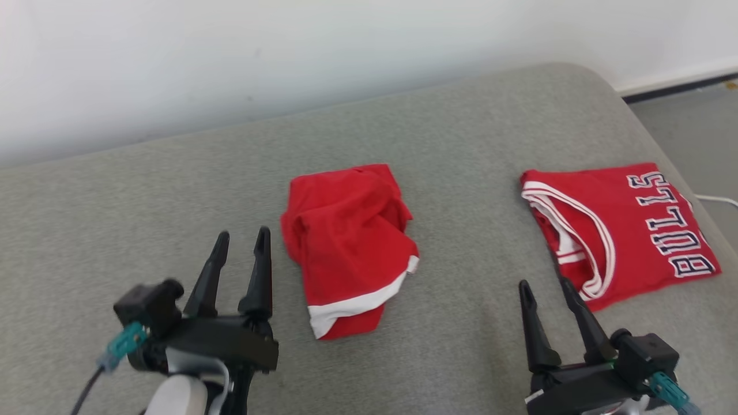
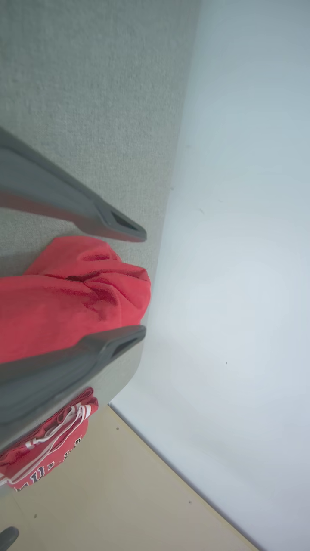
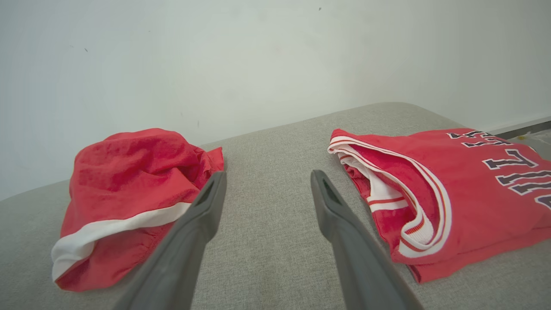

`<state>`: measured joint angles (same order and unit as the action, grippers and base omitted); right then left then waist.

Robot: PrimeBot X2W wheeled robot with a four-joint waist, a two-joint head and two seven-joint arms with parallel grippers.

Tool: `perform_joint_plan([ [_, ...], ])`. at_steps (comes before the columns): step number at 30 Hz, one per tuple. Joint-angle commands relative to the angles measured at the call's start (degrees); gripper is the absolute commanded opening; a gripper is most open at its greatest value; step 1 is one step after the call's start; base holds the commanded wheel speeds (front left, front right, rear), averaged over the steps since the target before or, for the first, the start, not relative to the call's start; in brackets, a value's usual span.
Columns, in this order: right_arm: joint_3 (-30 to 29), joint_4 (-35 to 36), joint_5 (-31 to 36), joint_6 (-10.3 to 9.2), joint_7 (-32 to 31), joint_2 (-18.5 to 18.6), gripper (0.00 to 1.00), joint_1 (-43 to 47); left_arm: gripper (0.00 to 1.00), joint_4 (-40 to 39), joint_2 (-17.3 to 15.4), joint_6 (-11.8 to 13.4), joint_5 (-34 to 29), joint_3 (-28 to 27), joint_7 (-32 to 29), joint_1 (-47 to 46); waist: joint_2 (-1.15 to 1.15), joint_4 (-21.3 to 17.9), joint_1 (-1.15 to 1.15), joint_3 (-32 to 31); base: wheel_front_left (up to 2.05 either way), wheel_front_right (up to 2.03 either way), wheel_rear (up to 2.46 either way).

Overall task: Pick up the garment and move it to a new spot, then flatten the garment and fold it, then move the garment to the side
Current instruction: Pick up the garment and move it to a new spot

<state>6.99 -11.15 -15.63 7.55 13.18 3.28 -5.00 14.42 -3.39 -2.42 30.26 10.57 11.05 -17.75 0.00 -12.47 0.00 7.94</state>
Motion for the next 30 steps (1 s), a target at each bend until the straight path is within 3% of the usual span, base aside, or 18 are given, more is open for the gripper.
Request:
perform_joint_plan([
  [1,-0.9,0.5,0.5,-0.12,-0.2,0.3,1.00,1.2,1.00,-0.8,-0.2,0.0,-0.9,-0.3,1.6,2.5,0.00,3.9,0.00,-2.8,0.00,0.00,0.00],
  [7,-3.9,1.9,1.1,-0.12,-0.9,0.4,1.00,3.7,1.00,-3.3,-1.7,-0.2,-4.9,-2.6,4.0,9.3,0.00,7.4,0.00,-4.7,0.00,0.00,0.00],
  [15,-5.7,2.9,1.7,-0.12,-1.5,1.0,1.00,7.0,1.00,-10.3,-0.7,-1.1,-11.6,-9.5,4.1,19.3,0.00,10.8,0.00,-6.2,0.00,0.00,0.00],
  [30,-5.2,2.3,1.5,-0.13,-1.6,0.4,1.00,9.2,1.00,-9.8,0.3,-3.9,-16.1,-14.7,4.1,25.8,0.00,12.3,0.00,-7.2,0.00,0.00,0.00],
])
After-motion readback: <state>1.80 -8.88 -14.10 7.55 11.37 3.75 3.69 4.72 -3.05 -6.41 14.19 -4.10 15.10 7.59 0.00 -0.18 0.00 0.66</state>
